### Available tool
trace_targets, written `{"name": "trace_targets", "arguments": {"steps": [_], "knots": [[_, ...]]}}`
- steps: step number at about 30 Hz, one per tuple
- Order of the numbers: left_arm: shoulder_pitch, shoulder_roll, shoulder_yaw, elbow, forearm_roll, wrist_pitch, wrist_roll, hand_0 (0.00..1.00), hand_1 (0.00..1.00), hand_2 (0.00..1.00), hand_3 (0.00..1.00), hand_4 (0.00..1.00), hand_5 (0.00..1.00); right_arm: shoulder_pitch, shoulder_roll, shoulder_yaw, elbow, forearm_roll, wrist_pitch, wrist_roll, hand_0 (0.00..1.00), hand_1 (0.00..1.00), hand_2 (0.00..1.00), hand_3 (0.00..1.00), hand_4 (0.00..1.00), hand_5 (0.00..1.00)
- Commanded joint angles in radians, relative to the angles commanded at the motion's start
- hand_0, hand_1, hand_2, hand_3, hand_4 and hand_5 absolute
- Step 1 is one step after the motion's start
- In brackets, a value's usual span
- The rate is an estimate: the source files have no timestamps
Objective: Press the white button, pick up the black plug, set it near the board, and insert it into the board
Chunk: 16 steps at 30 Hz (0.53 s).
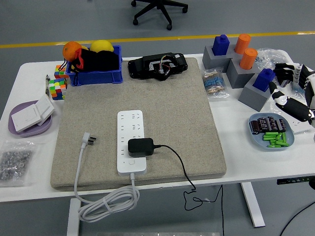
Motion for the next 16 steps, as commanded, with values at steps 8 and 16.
{"name": "trace_targets", "arguments": {"steps": [8,16], "knots": [[-0.002,-0.001,0.004,0.000,-0.005,0.000,-0.001,0.782,0.729,0.684,0.765,0.529,0.463,0.001,0.003,0.004,0.002,0.000,0.001,-0.002,0.642,0.660,0.638,0.652,0.728,0.242],[-0.003,0.000,0.001,0.000,0.000,0.001,0.000,0.782,0.730,0.684,0.765,0.529,0.462,0.002,0.005,0.001,0.002,-0.002,0.002,-0.004,0.644,0.660,0.639,0.651,0.742,0.262]]}}
